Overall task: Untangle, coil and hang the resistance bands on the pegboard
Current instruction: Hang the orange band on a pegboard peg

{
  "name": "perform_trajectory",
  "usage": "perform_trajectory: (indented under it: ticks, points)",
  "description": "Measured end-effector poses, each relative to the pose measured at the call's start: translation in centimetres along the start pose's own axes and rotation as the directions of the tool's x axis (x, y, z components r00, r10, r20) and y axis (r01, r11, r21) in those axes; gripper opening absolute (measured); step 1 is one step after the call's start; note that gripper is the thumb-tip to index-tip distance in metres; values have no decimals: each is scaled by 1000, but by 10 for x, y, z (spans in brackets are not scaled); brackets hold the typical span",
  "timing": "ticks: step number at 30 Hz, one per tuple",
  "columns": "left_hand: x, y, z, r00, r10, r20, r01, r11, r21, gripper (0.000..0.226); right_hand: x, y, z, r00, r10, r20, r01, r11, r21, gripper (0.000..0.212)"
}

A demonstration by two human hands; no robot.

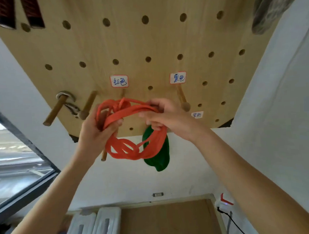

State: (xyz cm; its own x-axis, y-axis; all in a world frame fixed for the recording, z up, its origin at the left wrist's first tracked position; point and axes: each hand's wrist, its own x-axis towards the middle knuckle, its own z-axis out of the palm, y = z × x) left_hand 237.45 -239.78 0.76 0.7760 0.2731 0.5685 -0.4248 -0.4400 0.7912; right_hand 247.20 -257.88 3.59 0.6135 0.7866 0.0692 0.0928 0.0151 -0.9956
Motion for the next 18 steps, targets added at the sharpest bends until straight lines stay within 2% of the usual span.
perform_trajectory:
  ticks: [4, 7, 11, 14, 18]
  points:
    - [11, -21, -9, 999, -37, -25, 40, 991, 125, 23, 38, 5, 18, 995, -13, -103, 2, 995, -102, 12]
    - [20, -34, 4, 997, -30, -75, 45, 975, 218, 21, 53, 9, 17, 983, -56, -177, 18, 977, -211, 13]
    - [38, -43, 17, 984, -81, -161, 99, 989, 111, 18, 70, 11, 16, 967, -133, -216, 59, 946, -318, 15]
    - [53, -50, 20, 972, -75, -224, 118, 976, 185, 28, 86, 12, 19, 929, -212, -304, 73, 909, -410, 20]
    - [49, -69, 13, 989, -60, -132, 88, 971, 220, 37, 87, 29, 24, 842, -384, -380, 52, 757, -651, 21]
